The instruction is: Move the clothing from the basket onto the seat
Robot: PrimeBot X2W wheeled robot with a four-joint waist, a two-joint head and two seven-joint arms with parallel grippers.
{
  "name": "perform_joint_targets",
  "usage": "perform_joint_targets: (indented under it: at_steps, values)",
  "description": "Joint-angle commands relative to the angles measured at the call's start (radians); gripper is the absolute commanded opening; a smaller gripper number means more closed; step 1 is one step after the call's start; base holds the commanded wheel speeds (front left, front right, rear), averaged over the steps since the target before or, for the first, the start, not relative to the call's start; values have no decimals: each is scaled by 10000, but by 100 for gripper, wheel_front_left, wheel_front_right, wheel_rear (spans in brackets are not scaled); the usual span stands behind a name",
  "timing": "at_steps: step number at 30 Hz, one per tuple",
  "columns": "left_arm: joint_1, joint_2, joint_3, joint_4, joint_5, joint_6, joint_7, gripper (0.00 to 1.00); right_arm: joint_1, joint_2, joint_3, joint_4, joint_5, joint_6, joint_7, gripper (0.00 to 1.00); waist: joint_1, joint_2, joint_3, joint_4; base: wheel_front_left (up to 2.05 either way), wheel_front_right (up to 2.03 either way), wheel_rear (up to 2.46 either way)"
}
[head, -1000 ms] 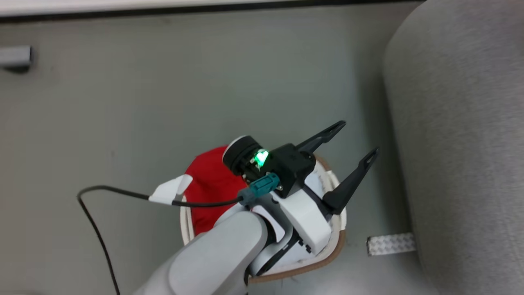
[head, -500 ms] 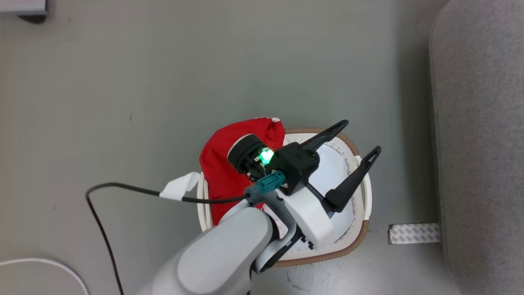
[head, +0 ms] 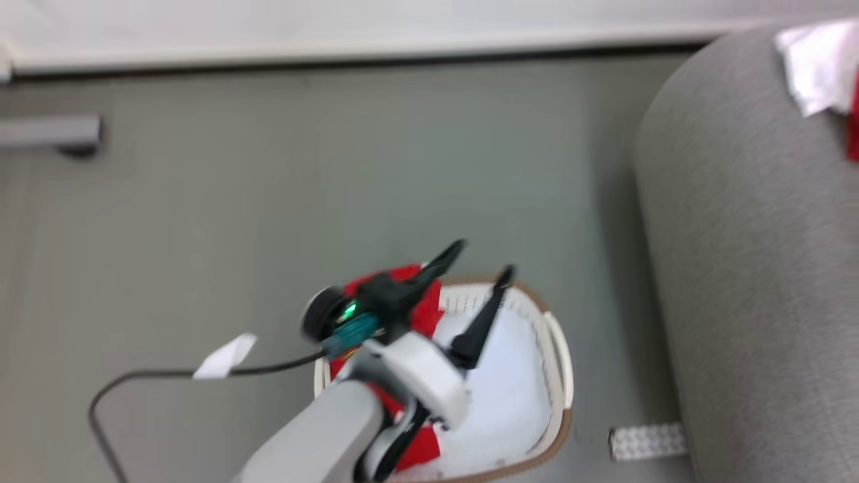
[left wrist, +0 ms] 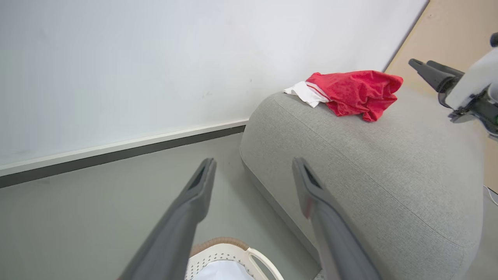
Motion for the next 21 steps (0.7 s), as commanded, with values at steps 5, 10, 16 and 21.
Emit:
perform_joint_targets:
  at_steps: [5, 10, 16, 21]
  values:
    - [1132, 532, 561, 87, -393, 648, -388, 100, 1759, 368, 1702, -1671, 1157, -26, 6, 100, 1, 0, -1878, -126, 0, 0, 0]
    - [2059, 971, 1004, -22, -672, 1051, -640, 100, 3245, 351, 2940, -2769, 1857, -26, 5, 100, 1, 0, -2826, 225, 0, 0, 0]
    - [3031, 1545, 1393, -113, -897, 1418, -829, 100, 4688, 558, 3945, -3673, 2544, -26, 5, 100, 1, 0, -3672, 731, 0, 0, 0]
    - [3718, 1830, 1800, -191, -960, 1697, -1017, 100, 5698, 730, 4650, -4150, 2950, -26, 5, 100, 1, 0, -4066, 1162, 0, 0, 0]
